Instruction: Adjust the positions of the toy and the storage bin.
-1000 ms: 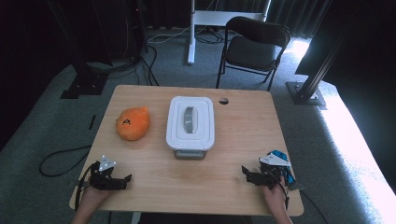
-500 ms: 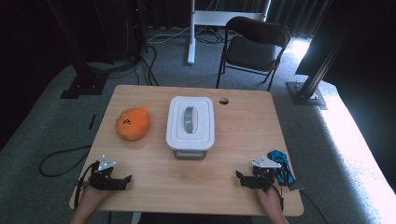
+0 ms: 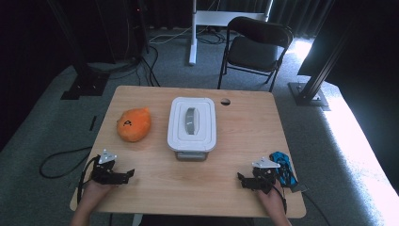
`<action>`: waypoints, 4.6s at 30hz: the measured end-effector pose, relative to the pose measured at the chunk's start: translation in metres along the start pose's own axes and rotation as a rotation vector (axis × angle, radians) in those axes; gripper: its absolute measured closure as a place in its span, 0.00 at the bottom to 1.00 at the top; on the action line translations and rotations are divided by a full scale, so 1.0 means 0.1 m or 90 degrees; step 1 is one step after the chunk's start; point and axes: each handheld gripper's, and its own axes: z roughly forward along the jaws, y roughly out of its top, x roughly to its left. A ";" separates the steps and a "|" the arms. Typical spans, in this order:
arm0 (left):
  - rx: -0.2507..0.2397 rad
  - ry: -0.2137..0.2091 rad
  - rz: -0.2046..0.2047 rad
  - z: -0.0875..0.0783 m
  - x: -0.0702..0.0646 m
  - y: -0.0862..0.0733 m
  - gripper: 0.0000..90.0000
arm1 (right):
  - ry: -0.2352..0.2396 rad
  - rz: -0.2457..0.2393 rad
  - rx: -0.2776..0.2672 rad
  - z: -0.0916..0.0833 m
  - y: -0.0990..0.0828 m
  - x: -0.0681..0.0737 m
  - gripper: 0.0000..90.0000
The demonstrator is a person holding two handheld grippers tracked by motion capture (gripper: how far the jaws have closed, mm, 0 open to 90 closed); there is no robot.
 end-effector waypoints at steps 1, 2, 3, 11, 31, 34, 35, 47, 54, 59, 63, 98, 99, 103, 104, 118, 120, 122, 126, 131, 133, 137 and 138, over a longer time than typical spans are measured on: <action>-0.003 0.003 -0.002 0.00 0.01 0.03 0.00 | 0.000 0.000 0.000 0.00 0.00 0.00 0.14; -0.006 0.007 -0.007 0.01 0.02 0.05 0.00 | 0.001 -0.001 0.000 0.00 0.00 0.00 0.14; -0.010 0.013 -0.010 0.01 0.02 0.08 0.00 | 0.001 -0.002 0.000 0.00 0.00 0.00 0.14; -0.040 0.055 -0.023 0.03 0.03 0.37 0.00 | 0.001 -0.001 0.000 0.00 0.00 0.00 0.14; -0.082 0.136 -0.109 0.38 0.00 0.77 0.20 | 0.001 0.001 0.001 0.00 0.00 0.01 0.14; -0.083 0.159 -0.116 0.43 -0.02 0.76 0.30 | 0.001 0.001 0.001 0.00 0.00 0.01 0.14; -0.080 0.166 -0.119 0.45 -0.02 0.75 0.32 | 0.001 0.001 0.001 0.00 0.00 0.01 0.14; -0.042 0.214 -0.111 0.47 -0.08 0.78 0.63 | 0.001 0.002 0.001 0.00 0.00 0.01 0.14; -0.058 0.198 -0.118 0.40 -0.07 0.67 0.81 | 0.001 0.001 0.001 0.00 0.00 0.01 0.14; -0.079 0.161 -0.084 0.30 -0.08 0.58 0.87 | -0.002 0.003 0.000 0.01 0.01 0.01 0.14; -0.080 0.123 -0.067 0.18 -0.07 0.54 0.88 | -0.003 0.004 0.000 0.01 0.01 0.01 0.14; -0.034 0.157 -0.186 -0.06 0.54 0.48 0.58 | -0.004 0.006 0.000 0.01 0.01 0.01 0.14; -0.031 0.163 -0.183 -0.09 0.51 0.46 0.58 | -0.004 0.006 0.000 0.01 0.01 0.01 0.14; -0.063 0.141 -0.175 -0.22 0.31 0.38 0.56 | -0.004 0.007 0.000 0.01 0.01 0.01 0.14; -0.072 0.126 -0.169 -0.24 0.25 0.37 0.54 | -0.004 0.006 0.000 0.01 0.01 0.01 0.14; -0.069 0.161 -0.129 0.12 -0.18 0.64 0.44 | -0.004 0.006 0.000 0.01 0.01 0.01 0.14; -0.069 0.161 -0.129 0.12 -0.18 0.64 0.48 | -0.004 0.006 0.000 0.01 0.01 0.01 0.14; -0.089 0.189 -0.133 0.16 -0.16 0.66 0.63 | -0.004 0.006 0.000 0.01 0.01 0.01 0.14; -0.095 0.207 -0.130 0.19 -0.12 0.66 0.85 | -0.004 0.007 0.000 0.01 0.01 0.01 0.14; -0.102 0.192 -0.128 0.16 -0.09 0.63 1.00 | -0.004 0.007 0.000 0.01 0.01 0.01 0.14; -0.102 0.190 -0.120 0.14 -0.09 0.62 1.00 | -0.004 0.006 0.000 0.01 0.01 0.01 0.14; -0.095 0.189 -0.119 0.10 -0.02 0.58 1.00 | -0.004 0.006 0.000 0.01 0.01 0.01 0.14; -0.098 0.192 -0.121 0.09 0.00 0.57 1.00 | -0.004 0.007 0.000 0.01 0.01 0.01 0.14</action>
